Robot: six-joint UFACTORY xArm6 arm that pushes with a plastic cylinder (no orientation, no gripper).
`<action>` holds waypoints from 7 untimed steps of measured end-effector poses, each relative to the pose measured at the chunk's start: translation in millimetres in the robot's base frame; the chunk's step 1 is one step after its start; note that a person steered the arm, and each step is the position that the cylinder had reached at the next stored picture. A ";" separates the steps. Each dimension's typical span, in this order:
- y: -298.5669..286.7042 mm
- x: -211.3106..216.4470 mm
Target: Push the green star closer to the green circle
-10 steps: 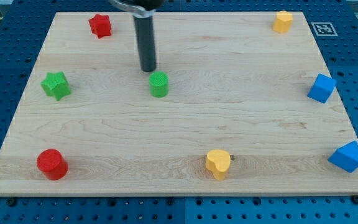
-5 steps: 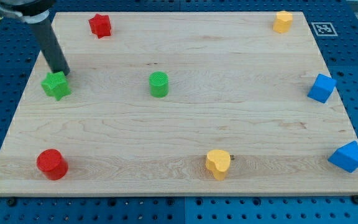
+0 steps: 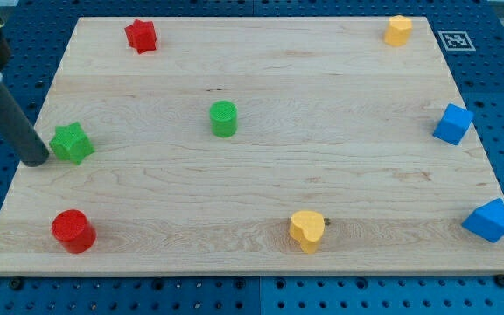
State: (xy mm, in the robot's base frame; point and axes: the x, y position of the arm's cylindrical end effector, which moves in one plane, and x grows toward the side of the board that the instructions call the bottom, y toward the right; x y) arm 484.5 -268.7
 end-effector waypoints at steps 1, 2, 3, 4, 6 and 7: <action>11.5 -27.4; 11.5 -49.1; 15.5 -32.8; 15.5 -20.7; 32.3 -14.8; 32.3 -20.9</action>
State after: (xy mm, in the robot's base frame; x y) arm 463.6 -236.4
